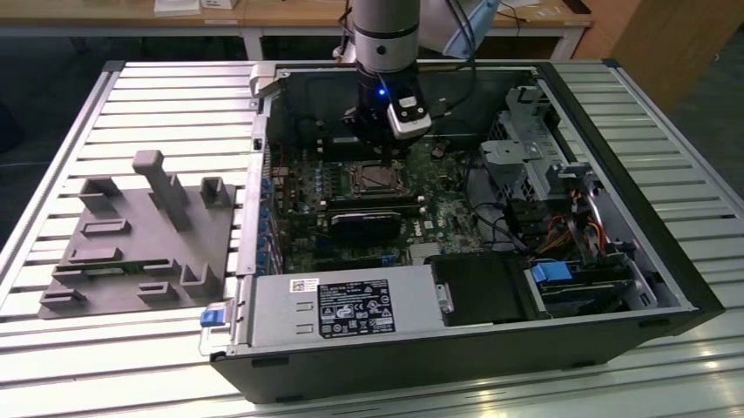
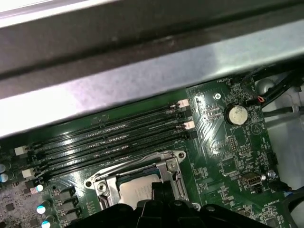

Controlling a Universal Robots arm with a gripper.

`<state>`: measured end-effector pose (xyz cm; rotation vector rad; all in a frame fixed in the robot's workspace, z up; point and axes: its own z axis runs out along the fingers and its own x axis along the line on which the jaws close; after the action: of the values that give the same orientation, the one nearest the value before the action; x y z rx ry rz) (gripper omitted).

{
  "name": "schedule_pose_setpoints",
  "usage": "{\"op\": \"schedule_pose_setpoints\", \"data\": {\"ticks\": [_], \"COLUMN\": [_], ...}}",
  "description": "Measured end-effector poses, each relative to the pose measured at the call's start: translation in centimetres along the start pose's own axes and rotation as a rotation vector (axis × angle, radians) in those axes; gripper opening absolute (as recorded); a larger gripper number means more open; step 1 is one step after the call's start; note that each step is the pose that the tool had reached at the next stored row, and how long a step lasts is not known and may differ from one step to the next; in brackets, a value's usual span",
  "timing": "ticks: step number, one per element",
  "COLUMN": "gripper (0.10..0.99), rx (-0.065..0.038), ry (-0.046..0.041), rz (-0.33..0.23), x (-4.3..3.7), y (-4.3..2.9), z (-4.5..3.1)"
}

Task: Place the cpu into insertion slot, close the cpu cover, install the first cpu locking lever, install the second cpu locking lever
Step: 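Install the first cpu locking lever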

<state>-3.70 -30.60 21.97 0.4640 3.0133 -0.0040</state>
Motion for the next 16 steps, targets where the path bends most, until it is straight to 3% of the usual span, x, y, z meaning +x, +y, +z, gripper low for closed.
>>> {"op": "schedule_pose_setpoints", "data": {"ticks": [2,6,10,16], "gripper": [0.102,0.102,0.102,0.102], "rx": [0.009,0.038,0.041,0.041], "ry": [0.0053,0.0274,0.0305,0.0308], "rz": [-0.001,-0.003,-0.003,-0.004], "x": [-0.01,-0.03,-0.15,-0.47], "y": [0.00,0.01,-0.20,-1.12], "z": [0.03,0.11,0.14,0.19]}}
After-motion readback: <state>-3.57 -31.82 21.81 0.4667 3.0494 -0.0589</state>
